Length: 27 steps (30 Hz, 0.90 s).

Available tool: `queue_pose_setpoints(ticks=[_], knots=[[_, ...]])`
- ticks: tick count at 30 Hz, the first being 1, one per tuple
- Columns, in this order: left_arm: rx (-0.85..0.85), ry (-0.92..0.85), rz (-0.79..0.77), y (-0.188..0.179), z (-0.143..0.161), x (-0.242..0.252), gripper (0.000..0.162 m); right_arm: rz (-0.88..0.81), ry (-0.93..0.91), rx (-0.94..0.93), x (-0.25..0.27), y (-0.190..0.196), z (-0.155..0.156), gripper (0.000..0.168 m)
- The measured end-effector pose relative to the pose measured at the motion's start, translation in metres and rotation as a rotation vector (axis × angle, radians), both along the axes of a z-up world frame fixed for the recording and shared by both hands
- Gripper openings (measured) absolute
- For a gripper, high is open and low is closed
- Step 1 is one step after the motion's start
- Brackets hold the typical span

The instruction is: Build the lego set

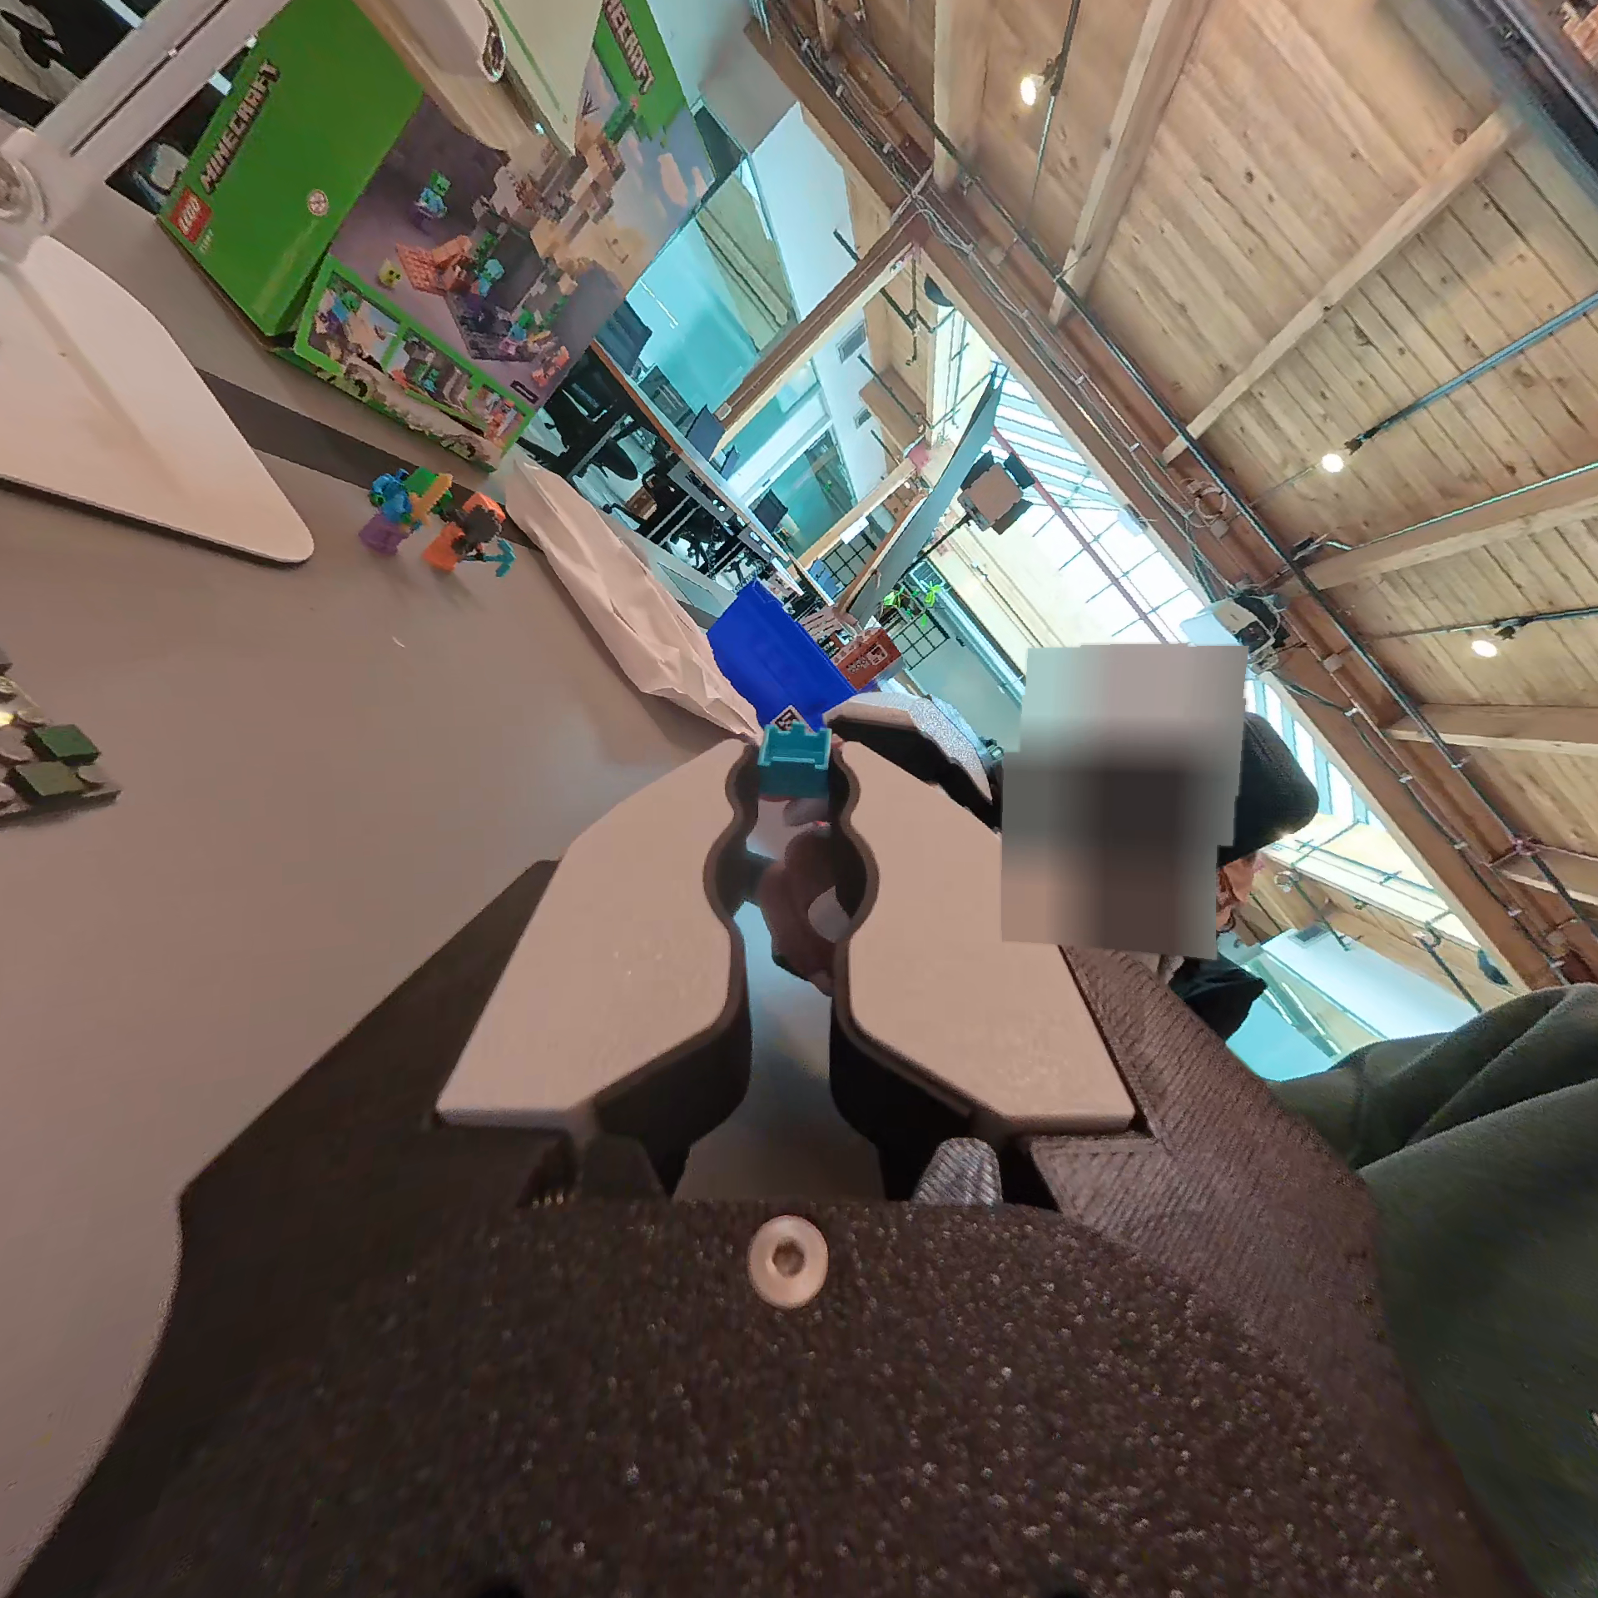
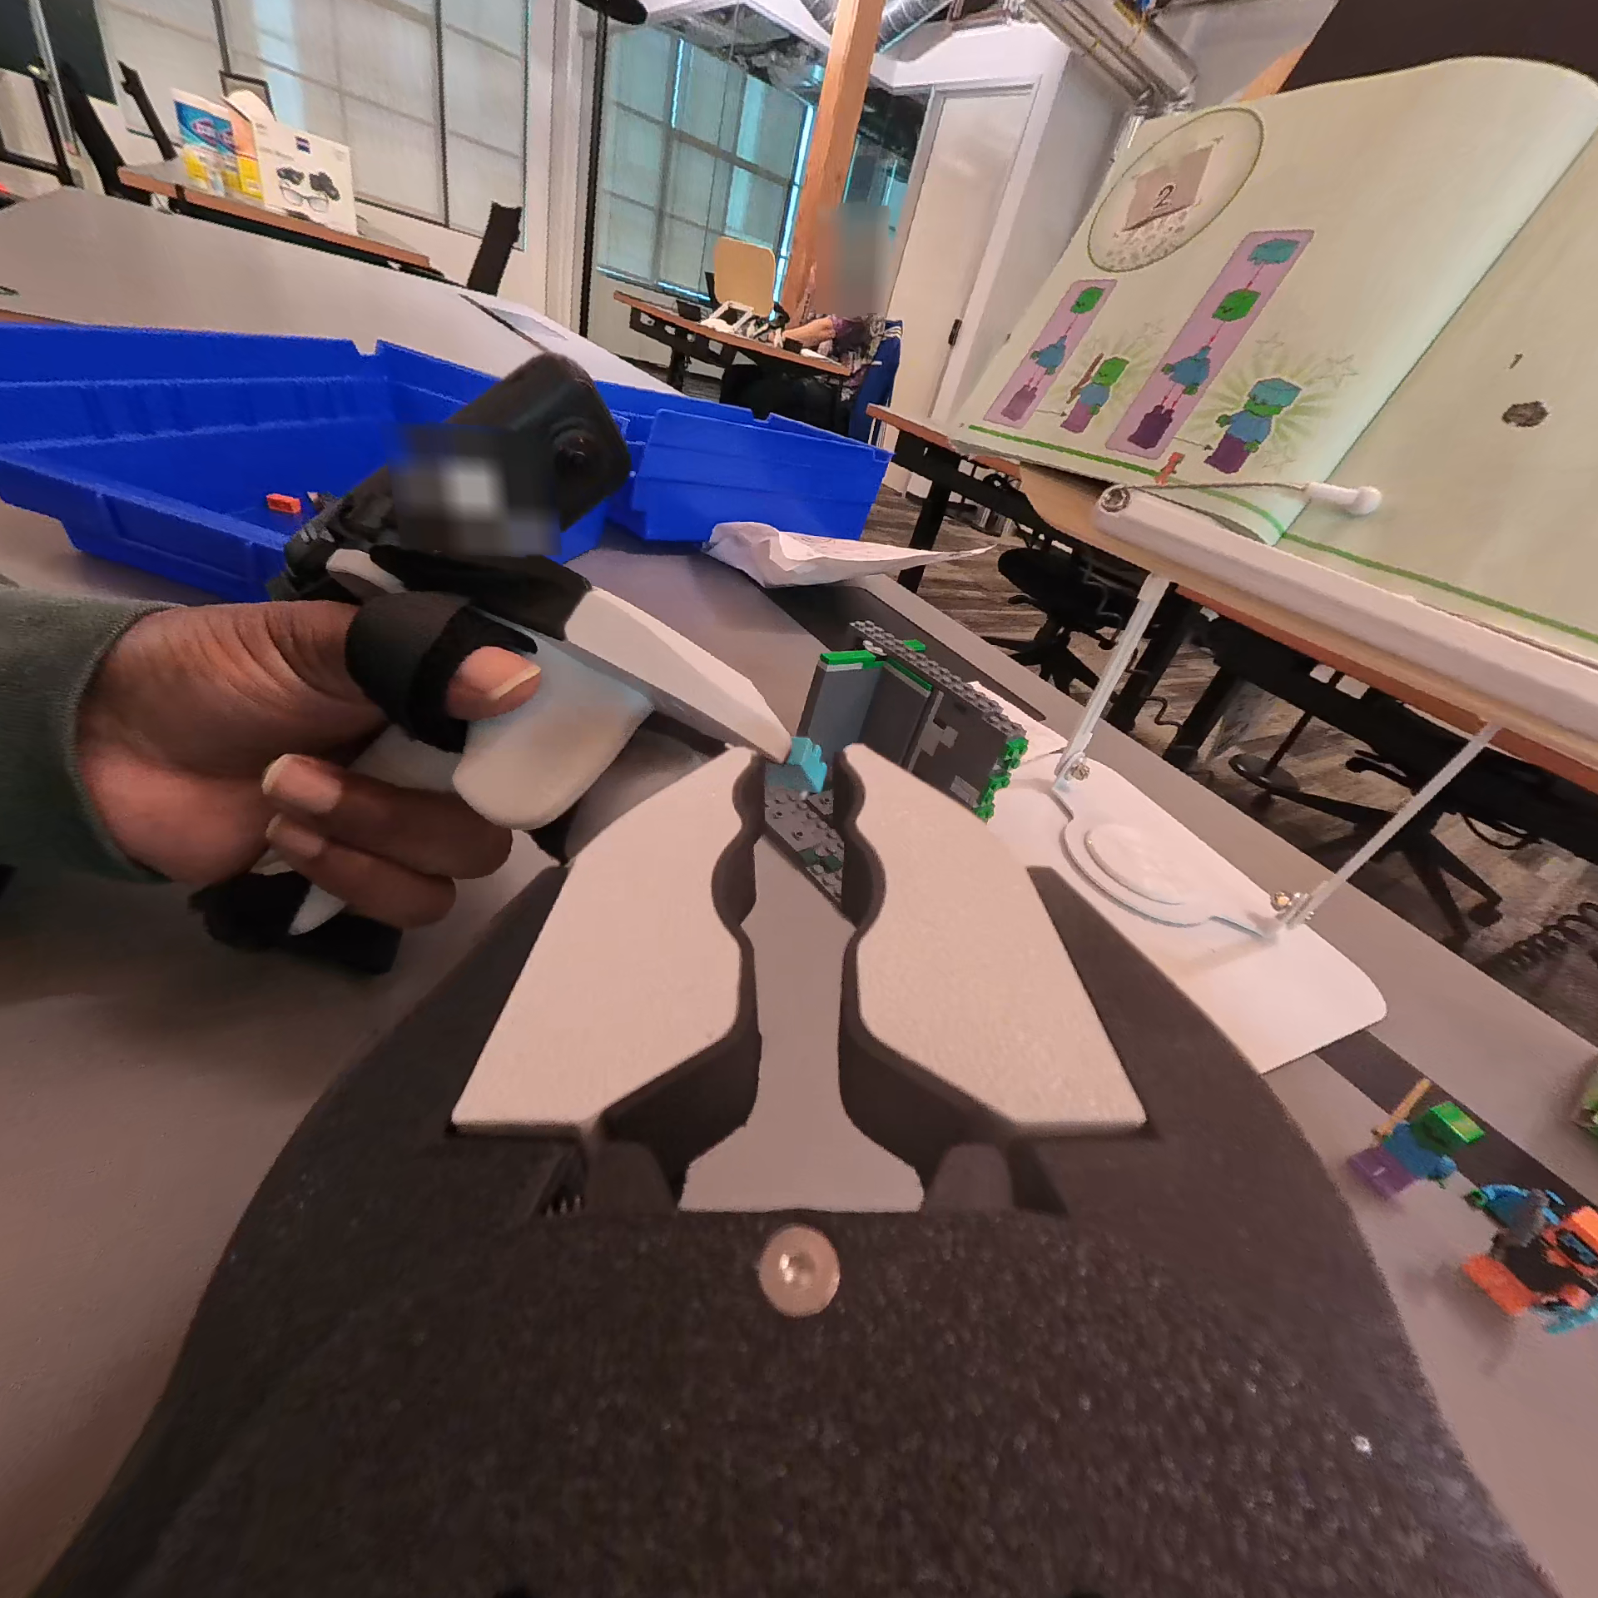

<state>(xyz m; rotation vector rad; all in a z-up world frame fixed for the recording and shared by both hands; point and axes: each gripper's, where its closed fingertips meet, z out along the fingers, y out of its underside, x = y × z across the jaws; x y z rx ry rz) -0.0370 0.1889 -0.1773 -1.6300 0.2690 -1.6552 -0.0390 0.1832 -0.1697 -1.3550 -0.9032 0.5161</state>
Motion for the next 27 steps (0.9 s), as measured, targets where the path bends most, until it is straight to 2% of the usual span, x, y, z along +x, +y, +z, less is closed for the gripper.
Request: queue_pose_setpoints(ticks=[27], knots=[[-0.176,-0.221,-0.126,-0.009,0.0059,0.0057,0.015,-0.048,-0.116,0.154,-0.0048,-0.0052,0.0016,0.017]])
